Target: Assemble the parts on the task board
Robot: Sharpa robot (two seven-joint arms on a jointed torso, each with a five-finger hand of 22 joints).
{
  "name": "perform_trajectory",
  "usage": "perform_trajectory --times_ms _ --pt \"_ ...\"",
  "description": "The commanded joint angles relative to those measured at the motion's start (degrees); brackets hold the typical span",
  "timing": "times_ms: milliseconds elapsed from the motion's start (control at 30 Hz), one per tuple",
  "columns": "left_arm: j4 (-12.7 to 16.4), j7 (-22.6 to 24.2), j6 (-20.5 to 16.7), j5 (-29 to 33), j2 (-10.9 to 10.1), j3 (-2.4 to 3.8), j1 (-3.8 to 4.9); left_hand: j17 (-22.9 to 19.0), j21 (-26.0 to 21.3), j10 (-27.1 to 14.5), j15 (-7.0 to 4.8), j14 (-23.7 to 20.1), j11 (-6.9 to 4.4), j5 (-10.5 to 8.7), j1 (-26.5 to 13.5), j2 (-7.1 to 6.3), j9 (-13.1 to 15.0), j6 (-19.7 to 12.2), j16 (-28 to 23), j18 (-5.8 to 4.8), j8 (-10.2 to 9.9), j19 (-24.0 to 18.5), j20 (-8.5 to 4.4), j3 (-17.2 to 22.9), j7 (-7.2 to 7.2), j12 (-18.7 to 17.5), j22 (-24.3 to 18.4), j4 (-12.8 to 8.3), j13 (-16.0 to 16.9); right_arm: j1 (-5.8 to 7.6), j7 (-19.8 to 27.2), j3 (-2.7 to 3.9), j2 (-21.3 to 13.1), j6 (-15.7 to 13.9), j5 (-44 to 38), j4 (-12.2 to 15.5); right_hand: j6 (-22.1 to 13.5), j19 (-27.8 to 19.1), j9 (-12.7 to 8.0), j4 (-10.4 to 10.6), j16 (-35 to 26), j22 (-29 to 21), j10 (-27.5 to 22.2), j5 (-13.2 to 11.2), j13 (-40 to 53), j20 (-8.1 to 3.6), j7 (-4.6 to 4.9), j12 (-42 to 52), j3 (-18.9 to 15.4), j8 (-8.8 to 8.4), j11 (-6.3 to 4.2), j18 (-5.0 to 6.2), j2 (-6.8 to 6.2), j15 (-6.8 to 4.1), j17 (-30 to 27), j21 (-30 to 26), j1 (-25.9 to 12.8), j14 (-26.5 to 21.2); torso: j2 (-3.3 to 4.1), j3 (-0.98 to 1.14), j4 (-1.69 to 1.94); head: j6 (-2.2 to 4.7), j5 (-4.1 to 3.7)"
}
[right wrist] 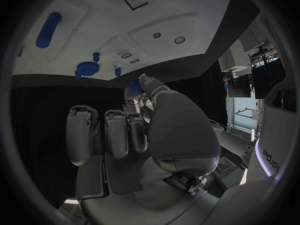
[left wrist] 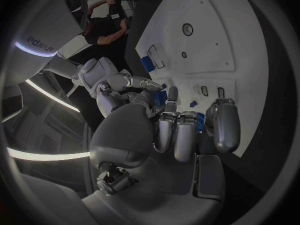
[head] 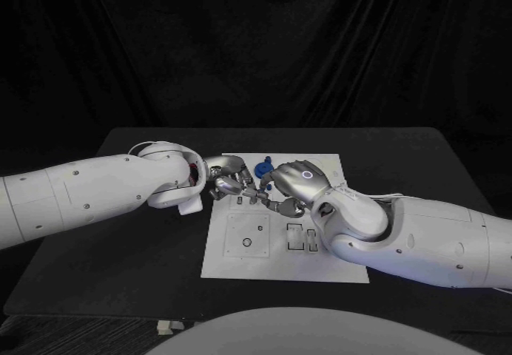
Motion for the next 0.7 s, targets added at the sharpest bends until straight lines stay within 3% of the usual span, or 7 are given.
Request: perform_trajectory --times_ms 33,333,500,533,700 --pt "-0.1 -0.4 -0.8 0.4 0.3 0.05 -0.14 15.1 0.3 3.2 -0.37 6.2 -0.39 -0.06 -0.1 0.36 0.1 0.3 0.2 0.39 0.4 0.0 -0.35 -0.5 0.09 0.1 10.6 0.0 12.5 -0.12 -1.4 0.03 0.2 1.5 -2.2 -0.2 -0.2 3.3 0.0 0.0 0.2 13.0 6.0 -0.3 15.1 -0.05 0.19 0.2 0.3 -0.25 -0.27 -0.64 -0.11 -0.09 5.9 -0.1 -0.5 4.3 -0.02 0.01 -0.01 0.00 -0.05" --pt "-0.7 -1.2 -0.8 0.4 1.1 0.05 -0.20 15.1 0.0 2.9 -0.40 6.2 -0.38 -0.11 -0.1 0.83 0.1 -0.5 0.2 0.46 0.7 -0.2 -0.43 -0.7 0.15 -0.1 10.4 0.0 12.2 -0.20 -1.7 0.03 0.8 2.1 -2.7 -0.7 -0.2 3.2 0.0 0.0 0.2 12.9 6.0 -0.4 15.1 -0.05 0.20 0.2 0.3 -0.29 -0.25 -0.64 -0.12 -0.09 5.9 -0.1 -0.5 4.3 0.02 -0.01 0.02 0.00 -0.12" --pt "-0.9 -1.8 -0.4 0.4 1.5 0.05 -0.25 15.1 0.0 3.0 -0.52 6.2 -0.50 4.29 1.4 1.39 0.5 -1.2 0.2 0.44 2.0 -0.2 -0.57 -0.9 0.02 0.0 10.4 -0.1 12.3 -0.22 -1.8 0.03 0.9 2.2 -2.8 -0.9 -0.3 3.2 0.0 0.0 0.2 12.9 6.0 -0.5 15.1 -0.03 0.22 0.2 0.4 -0.33 -0.22 -0.62 -0.15 -0.07 5.9 -0.1 -0.6 4.3 0.01 0.00 0.00 0.00 -0.02" --pt "-1.0 -1.9 -0.2 0.4 1.5 0.05 -0.26 15.1 0.1 3.0 -0.57 6.2 -0.56 6.41 2.3 1.40 0.6 -1.5 0.2 0.42 2.5 -0.1 -0.62 -0.8 -0.04 0.0 10.5 -0.2 12.3 -0.22 -1.8 0.03 1.0 2.1 -2.8 -0.9 -0.3 3.2 0.0 0.0 0.2 12.9 6.0 -0.5 15.1 -0.03 0.22 0.2 0.4 -0.33 -0.22 -0.62 -0.15 -0.07 5.9 -0.1 -0.6 4.3 0.00 0.00 0.00 0.00 0.01" --pt "-1.4 -2.5 0.4 0.4 2.1 0.05 -0.42 15.1 0.2 3.1 -0.71 6.2 -0.72 11.35 4.2 1.50 0.6 -1.8 0.2 0.40 3.4 0.0 -0.75 -0.1 -0.20 0.1 10.5 -0.2 12.4 -0.23 -1.8 0.03 1.1 2.2 -2.8 -0.9 -0.3 3.2 -0.1 -0.1 0.2 12.9 6.0 -0.6 15.1 -0.03 0.23 0.2 0.4 -0.35 -0.22 -0.64 -0.15 -0.06 5.8 -0.1 -0.6 4.3 -0.01 0.00 -0.01 0.00 0.03"
